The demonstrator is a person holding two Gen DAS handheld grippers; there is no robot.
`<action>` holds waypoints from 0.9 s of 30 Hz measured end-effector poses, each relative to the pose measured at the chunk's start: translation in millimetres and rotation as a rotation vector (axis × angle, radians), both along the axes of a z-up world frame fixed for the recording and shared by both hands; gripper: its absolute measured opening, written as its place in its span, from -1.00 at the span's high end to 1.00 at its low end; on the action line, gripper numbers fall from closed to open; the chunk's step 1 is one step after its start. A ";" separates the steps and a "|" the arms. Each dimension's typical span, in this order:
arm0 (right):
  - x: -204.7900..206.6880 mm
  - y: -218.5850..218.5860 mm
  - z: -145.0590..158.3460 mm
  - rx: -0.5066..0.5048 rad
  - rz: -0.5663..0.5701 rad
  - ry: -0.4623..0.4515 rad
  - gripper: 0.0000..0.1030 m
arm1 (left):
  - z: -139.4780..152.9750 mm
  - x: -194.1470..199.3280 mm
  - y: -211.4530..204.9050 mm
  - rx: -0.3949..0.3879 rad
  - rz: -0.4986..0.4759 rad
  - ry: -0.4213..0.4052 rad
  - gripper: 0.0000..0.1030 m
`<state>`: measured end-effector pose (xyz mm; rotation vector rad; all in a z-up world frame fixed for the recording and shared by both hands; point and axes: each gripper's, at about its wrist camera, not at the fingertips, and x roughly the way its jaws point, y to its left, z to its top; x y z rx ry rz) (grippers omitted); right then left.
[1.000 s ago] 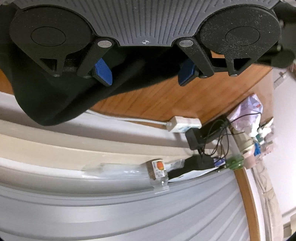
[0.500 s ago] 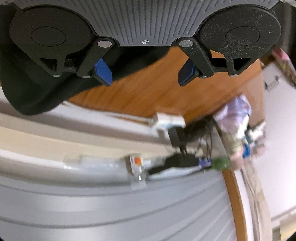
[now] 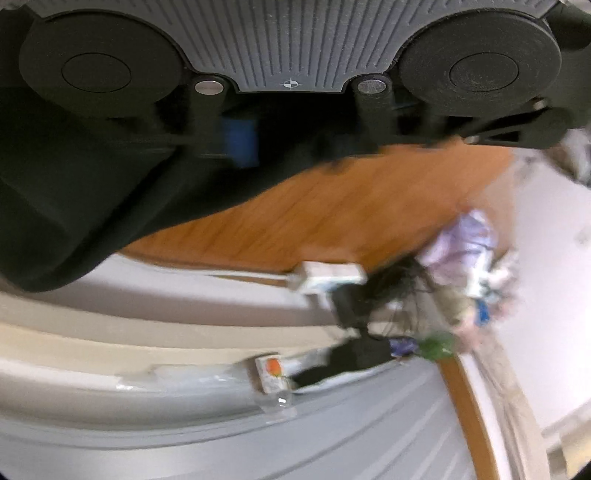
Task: Fold clothes
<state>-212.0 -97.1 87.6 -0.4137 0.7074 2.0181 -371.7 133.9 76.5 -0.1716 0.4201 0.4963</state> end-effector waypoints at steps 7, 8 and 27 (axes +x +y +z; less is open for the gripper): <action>25.3 -17.8 4.8 0.013 0.010 -0.012 0.80 | 36.6 -50.9 16.0 -0.049 -0.008 -0.099 0.62; 29.4 -23.6 4.8 0.017 0.013 -0.014 0.82 | 39.3 -56.1 18.9 -0.037 0.007 -0.099 0.62; 84.3 -60.6 -21.9 -0.014 -0.087 -0.067 0.89 | 11.2 -49.1 74.3 -0.243 -0.040 -0.056 0.47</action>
